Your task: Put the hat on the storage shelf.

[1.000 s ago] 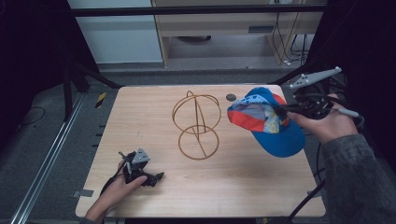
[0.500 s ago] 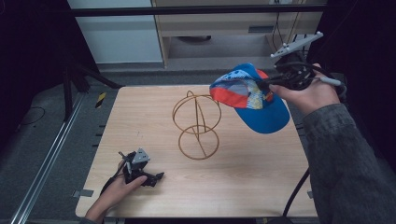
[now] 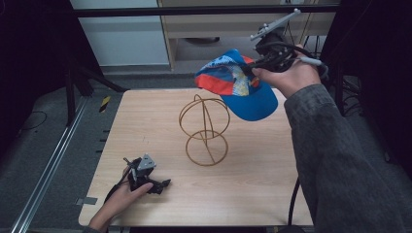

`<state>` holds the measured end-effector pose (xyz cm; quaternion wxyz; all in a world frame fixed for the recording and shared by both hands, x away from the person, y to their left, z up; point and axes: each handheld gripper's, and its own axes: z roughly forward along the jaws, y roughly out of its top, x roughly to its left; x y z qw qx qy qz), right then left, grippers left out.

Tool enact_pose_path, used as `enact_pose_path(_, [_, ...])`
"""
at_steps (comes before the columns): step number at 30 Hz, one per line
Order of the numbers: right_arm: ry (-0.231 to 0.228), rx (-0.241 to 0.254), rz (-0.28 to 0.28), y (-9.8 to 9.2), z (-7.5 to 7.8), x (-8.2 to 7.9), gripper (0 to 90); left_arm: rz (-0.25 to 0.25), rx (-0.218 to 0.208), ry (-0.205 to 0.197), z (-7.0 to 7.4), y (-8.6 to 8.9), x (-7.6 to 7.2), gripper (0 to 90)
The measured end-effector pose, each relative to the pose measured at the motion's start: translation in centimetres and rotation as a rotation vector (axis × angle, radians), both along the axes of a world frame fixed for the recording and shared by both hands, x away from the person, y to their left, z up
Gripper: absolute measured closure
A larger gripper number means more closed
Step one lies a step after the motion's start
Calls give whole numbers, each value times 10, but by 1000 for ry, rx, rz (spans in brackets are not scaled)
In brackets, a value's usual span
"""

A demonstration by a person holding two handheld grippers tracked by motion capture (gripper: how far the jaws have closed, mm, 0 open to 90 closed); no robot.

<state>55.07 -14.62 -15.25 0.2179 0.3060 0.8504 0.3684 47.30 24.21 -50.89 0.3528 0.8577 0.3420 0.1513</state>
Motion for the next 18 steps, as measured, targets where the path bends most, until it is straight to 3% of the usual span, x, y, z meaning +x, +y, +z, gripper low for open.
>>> enact_pose_path(15, [30, -16, 39, 41, -10, 25, 899, 0, 1, -1, 0, 0, 0, 0])
enact_pose_path(18, [43, -25, 53, 50, -18, 28, 898, 0, 0, 0, 0, 0, 0, 0])
